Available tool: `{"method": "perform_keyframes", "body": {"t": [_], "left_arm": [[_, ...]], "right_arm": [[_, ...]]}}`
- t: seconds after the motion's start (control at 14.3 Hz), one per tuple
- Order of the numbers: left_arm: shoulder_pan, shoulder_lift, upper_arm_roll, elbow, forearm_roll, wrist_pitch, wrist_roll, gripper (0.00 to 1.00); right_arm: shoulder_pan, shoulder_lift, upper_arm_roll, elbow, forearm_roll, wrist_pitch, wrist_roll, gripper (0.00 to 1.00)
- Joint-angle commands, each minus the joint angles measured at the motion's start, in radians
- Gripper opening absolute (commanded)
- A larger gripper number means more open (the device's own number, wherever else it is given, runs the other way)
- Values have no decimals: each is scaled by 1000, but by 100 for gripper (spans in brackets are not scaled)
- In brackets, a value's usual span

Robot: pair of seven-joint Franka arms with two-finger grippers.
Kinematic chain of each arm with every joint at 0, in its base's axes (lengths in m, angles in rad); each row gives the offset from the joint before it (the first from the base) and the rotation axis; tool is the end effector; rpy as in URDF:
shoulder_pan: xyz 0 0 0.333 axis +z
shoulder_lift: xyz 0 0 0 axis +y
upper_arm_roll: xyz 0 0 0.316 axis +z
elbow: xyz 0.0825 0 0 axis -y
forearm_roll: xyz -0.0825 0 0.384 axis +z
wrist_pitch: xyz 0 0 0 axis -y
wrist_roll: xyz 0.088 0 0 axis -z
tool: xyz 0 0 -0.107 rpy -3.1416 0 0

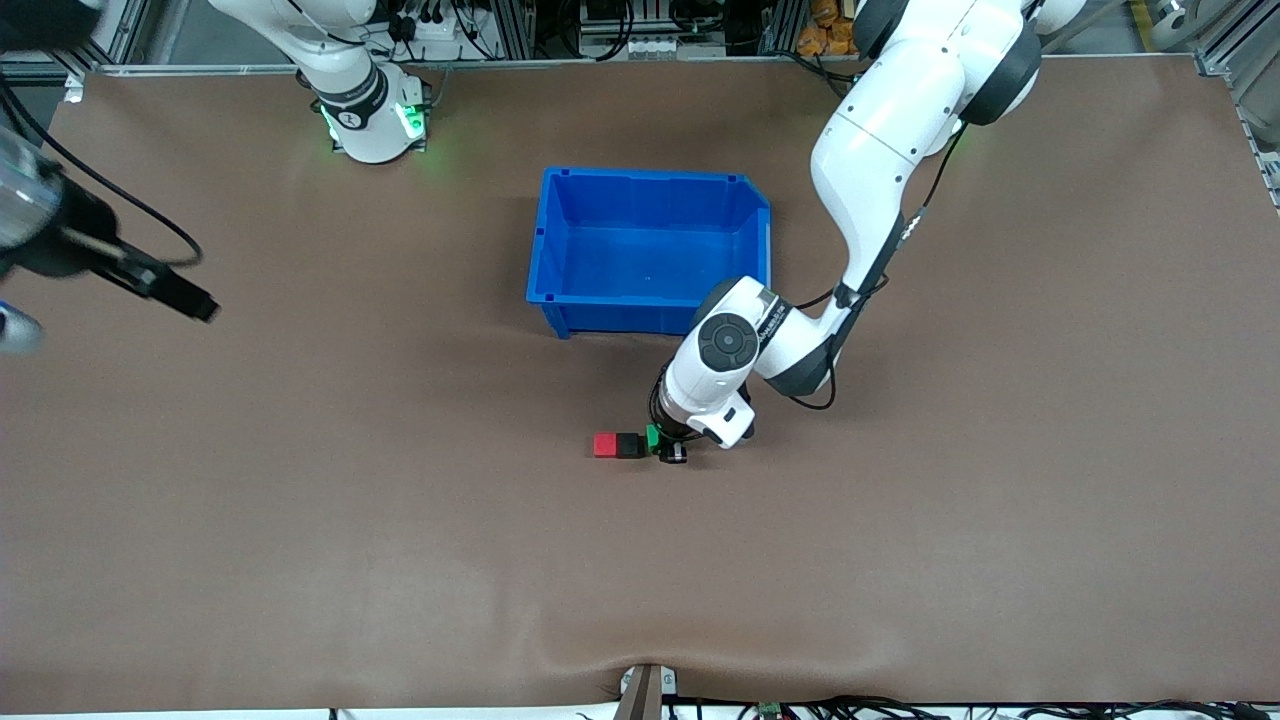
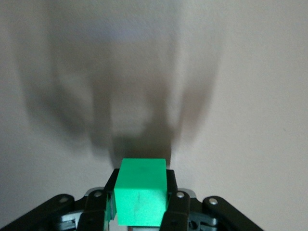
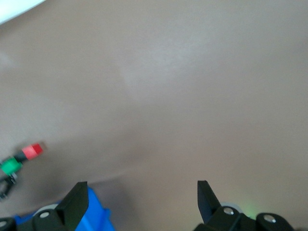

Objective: Attach green and red cubes to black cube
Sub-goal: 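Lower the green cube beside the black cube while the right gripper withdraws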

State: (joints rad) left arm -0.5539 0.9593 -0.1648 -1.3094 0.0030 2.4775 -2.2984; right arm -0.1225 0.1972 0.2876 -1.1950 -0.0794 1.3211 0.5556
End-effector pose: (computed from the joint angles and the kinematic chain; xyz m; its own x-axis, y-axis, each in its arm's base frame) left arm 0.5952 -0.4771 0.1831 -0.0796 0.9676 -0.2396 0.9926 0.0991 0.0705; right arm 0.5806 0.0647 0.6671 0.9154 -0.4004 -0.0420 -0.3981 -0.9158 0.0525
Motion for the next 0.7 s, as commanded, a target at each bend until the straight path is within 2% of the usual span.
{"method": "perform_keyframes", "body": {"t": [0.0,0.14,0.28,0.35,0.49,0.63], "left_arm": [[-18,48,10,48,-14,49,-1,0],[-20,49,11,48,-14,72,-1,0],[-26,56,16,50,-12,77,4,0],[-34,56,21,48,-8,84,20,5],[-37,53,22,42,3,84,139,100],[-38,24,31,36,12,77,151,100]], "right_arm": [[-6,-88,-77,-31,32,-49,-219,100],[50,-134,-167,-84,38,-57,-305,100],[182,-186,-353,-150,44,-50,-454,100],[198,-214,-404,-187,64,-39,-498,100],[179,-232,-404,-218,84,-31,-513,100],[129,-234,-354,-222,85,-33,-516,100]]}}
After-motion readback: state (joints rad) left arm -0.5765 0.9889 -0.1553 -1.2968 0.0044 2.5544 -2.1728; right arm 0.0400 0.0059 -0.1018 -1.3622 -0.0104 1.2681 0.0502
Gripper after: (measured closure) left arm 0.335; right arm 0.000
